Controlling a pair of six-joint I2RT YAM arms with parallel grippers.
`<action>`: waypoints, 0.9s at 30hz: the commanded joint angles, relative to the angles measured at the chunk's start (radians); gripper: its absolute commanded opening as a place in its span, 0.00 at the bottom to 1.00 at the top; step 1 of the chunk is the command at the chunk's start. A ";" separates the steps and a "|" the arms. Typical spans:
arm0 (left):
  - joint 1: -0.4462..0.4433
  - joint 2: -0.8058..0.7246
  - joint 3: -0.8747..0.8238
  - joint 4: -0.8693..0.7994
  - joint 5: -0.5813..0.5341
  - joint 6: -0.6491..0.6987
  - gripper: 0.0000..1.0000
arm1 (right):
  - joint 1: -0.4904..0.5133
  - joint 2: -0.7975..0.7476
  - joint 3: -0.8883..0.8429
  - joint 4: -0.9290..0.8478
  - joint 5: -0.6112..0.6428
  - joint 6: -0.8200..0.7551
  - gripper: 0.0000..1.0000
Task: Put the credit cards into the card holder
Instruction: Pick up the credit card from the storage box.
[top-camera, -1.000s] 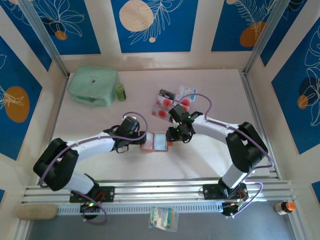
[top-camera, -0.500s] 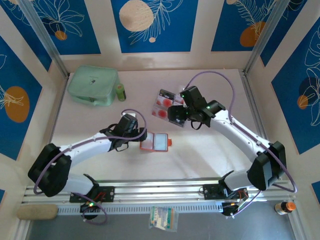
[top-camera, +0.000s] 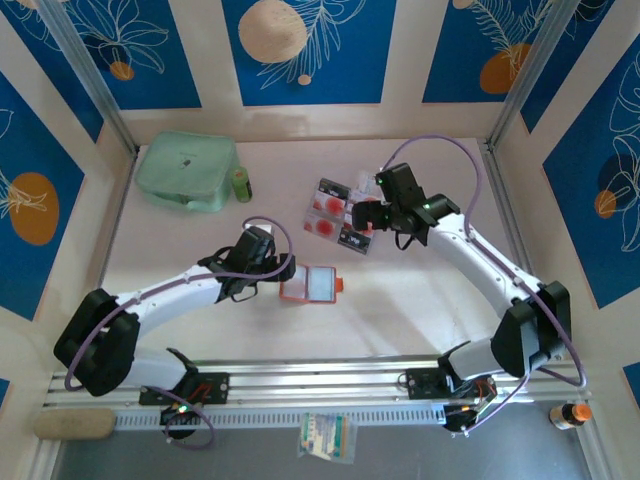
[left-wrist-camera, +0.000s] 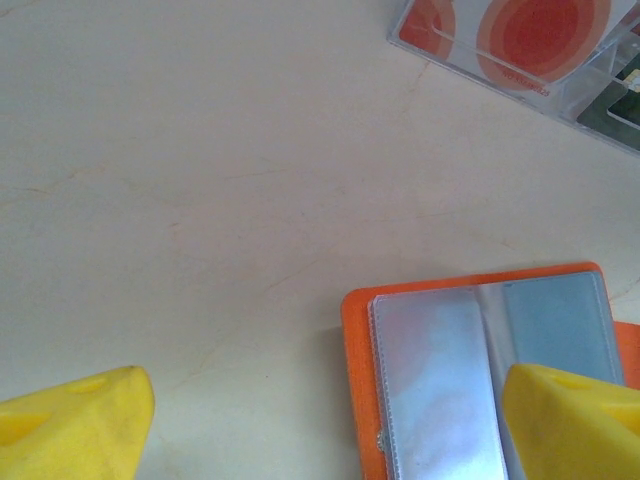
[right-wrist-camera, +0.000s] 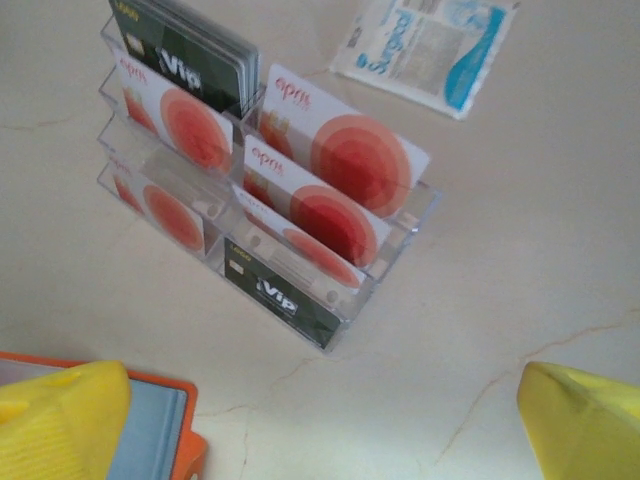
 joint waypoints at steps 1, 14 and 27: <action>0.011 -0.017 0.022 0.005 0.017 -0.008 0.90 | -0.001 0.061 -0.019 0.025 -0.080 -0.039 0.99; 0.011 -0.009 0.012 0.015 0.019 -0.009 0.90 | 0.014 0.301 0.117 -0.070 -0.123 -0.178 0.59; 0.011 -0.008 0.006 0.013 0.018 -0.008 0.90 | 0.074 0.470 0.255 -0.128 0.057 -0.291 0.40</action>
